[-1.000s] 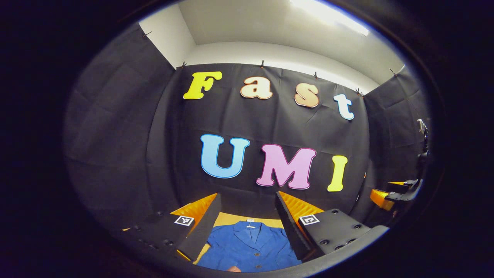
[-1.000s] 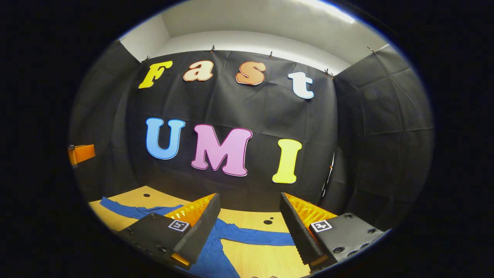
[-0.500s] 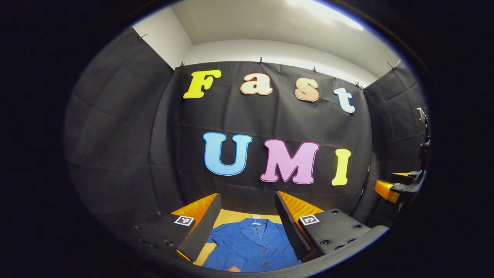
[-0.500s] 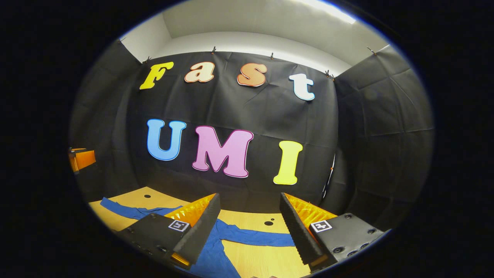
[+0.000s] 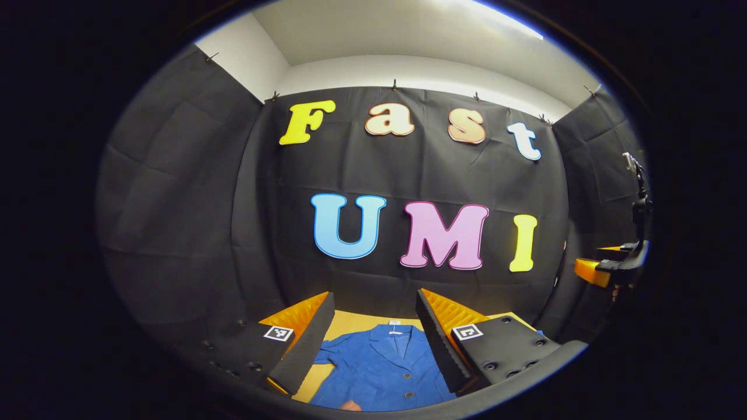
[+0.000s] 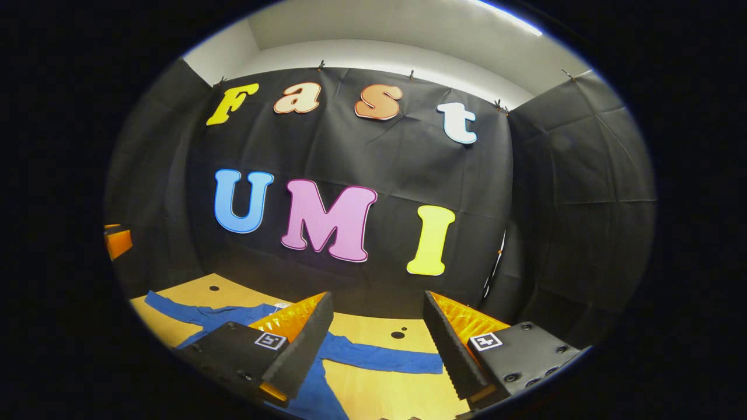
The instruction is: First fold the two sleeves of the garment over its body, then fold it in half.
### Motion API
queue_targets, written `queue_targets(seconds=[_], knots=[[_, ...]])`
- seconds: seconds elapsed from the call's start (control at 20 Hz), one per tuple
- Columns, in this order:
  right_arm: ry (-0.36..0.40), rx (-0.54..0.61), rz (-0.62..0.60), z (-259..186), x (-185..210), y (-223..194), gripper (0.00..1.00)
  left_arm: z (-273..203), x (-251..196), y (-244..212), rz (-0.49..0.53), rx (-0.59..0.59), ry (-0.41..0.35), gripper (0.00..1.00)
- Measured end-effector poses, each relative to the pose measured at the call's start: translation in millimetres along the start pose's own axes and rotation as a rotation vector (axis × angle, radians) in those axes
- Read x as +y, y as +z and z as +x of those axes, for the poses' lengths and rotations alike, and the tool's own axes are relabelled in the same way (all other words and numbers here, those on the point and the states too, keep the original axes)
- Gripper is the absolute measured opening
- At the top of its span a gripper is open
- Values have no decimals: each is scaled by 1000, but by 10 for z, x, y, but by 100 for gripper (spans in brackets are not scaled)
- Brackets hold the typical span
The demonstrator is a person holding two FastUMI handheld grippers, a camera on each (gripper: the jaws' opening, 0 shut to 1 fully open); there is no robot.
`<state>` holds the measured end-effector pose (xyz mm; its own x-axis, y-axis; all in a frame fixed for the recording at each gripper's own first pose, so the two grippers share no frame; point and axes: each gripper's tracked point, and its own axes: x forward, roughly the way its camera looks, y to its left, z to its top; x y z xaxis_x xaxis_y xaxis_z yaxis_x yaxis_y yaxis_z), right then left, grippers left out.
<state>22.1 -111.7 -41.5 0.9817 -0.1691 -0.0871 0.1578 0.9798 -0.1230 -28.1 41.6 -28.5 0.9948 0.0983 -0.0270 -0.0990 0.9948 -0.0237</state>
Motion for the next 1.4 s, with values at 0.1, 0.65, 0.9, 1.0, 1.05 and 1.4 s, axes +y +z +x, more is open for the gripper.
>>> queue_targets(seconds=[0.1, 0.65, 0.9, 1.0, 1.05, 1.4], knots=[[21, 3, 4, 148, -86, -88, 98, 53, -76, -54, -5, 17, -10, 80], [-53, 235, 4, 1316, -1023, -1674, 93, 450, -607, -134, 13, 27, 33, 81], [-83, 477, 127, 1754, -1326, -2944, 98, 765, -929, -255, 11, 83, 63, 81], [-143, 596, 211, 1828, -1502, -3415, 99, 857, -1026, -266, 48, 92, 77, 81], [-167, 632, 237, 1848, -1571, -3594, 99, 909, -1076, -275, 67, 98, 83, 81], [-217, 907, 332, 1921, -1632, -4620, 98, 1212, -1421, -385, 80, 133, 87, 81]])
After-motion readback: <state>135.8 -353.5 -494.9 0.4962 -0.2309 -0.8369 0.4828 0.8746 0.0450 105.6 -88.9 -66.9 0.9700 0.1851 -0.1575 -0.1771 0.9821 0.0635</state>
